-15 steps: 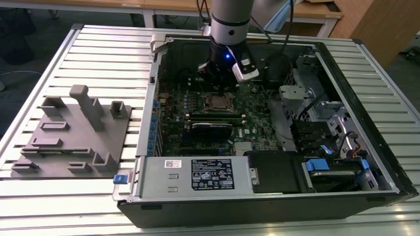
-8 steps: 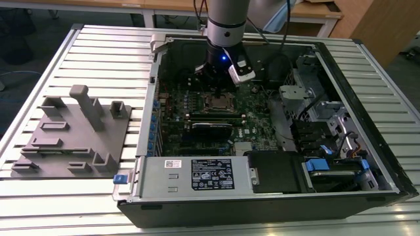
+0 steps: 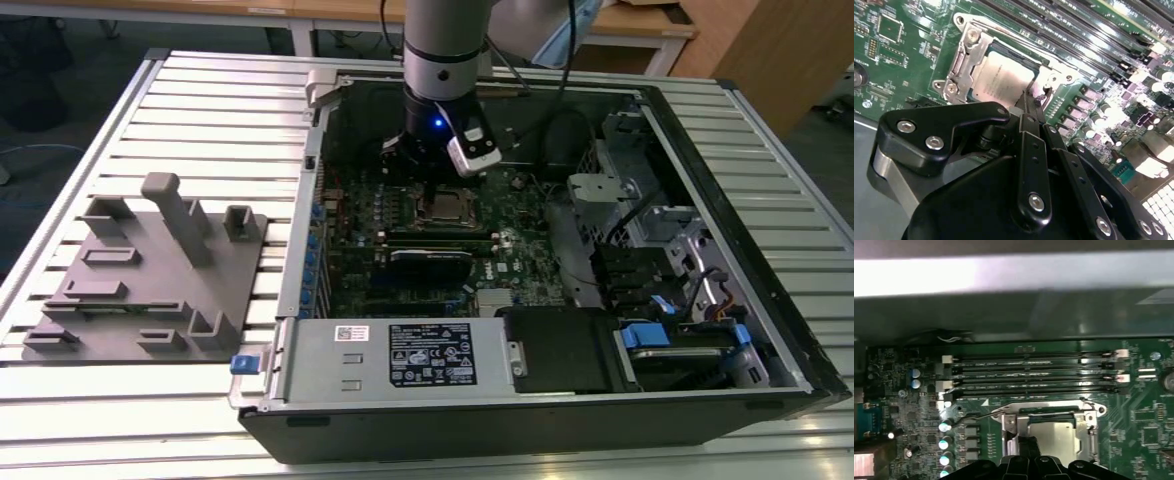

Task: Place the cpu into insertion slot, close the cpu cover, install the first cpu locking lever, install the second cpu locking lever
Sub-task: 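Close the cpu cover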

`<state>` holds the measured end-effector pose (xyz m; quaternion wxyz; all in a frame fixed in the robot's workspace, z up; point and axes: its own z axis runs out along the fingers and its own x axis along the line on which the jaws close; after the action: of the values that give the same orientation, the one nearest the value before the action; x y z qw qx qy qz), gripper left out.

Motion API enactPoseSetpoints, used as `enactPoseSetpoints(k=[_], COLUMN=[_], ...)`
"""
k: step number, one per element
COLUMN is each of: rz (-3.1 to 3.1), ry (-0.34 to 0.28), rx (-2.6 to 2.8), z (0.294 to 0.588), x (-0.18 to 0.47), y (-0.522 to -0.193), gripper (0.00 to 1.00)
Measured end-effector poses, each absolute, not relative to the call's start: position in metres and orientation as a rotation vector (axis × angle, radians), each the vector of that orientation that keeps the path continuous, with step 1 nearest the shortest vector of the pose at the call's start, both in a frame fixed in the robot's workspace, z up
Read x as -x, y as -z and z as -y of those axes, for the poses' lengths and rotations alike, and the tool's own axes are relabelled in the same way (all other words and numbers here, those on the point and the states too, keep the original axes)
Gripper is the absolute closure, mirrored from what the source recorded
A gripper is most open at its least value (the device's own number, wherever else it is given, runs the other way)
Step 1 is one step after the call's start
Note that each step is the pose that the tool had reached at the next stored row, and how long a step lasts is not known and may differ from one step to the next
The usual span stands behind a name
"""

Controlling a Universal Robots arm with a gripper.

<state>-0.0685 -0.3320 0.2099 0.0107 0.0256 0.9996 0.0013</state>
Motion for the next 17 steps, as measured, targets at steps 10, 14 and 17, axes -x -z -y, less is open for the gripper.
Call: enactPoseSetpoints(k=[10, 14, 17], rz=[-3.118, -3.118, -3.118], ry=[-0.004, -0.004, -0.003], rx=[-0.08, -0.08, -0.08], z=[0.333, 0.333, 0.333], x=[0.073, 0.077, 0.078], y=[-0.206, -0.202, -0.2], gripper=[0.9, 0.9, 0.9])
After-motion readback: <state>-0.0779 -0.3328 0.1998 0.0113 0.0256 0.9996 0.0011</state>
